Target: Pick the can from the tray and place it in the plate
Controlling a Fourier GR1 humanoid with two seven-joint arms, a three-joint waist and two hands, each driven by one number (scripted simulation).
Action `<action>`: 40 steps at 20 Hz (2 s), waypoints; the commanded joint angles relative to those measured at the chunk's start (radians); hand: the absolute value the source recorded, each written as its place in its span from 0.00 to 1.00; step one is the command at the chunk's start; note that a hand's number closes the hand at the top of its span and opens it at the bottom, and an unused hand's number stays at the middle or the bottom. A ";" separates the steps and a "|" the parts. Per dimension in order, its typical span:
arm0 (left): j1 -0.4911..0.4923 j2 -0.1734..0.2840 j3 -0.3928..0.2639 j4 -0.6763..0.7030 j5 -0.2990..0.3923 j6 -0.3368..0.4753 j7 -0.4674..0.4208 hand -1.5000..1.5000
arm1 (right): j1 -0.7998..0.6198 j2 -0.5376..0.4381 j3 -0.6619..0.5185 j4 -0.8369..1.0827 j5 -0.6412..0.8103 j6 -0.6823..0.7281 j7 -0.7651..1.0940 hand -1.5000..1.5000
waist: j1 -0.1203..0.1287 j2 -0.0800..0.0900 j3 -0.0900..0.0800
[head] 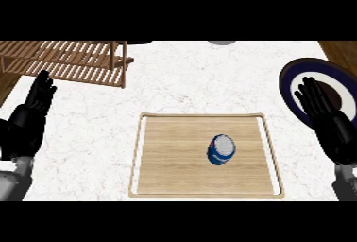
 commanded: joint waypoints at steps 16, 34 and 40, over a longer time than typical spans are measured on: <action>0.139 -0.253 -0.121 0.145 0.107 -0.135 0.085 0.50 | 0.225 0.107 -0.072 -0.288 0.380 -0.537 -0.057 0.00 | -0.031 0.017 0.000; 0.132 -0.255 -0.109 0.093 0.065 -0.144 0.163 0.50 | 0.019 -0.222 0.243 -0.594 0.703 -0.109 0.924 0.00 | 0.000 0.020 -0.001; 0.124 -0.303 -0.107 0.133 0.033 -0.159 0.145 0.50 | -0.154 -0.023 0.408 -0.547 0.867 -0.041 1.141 0.00 | -0.007 0.019 -0.001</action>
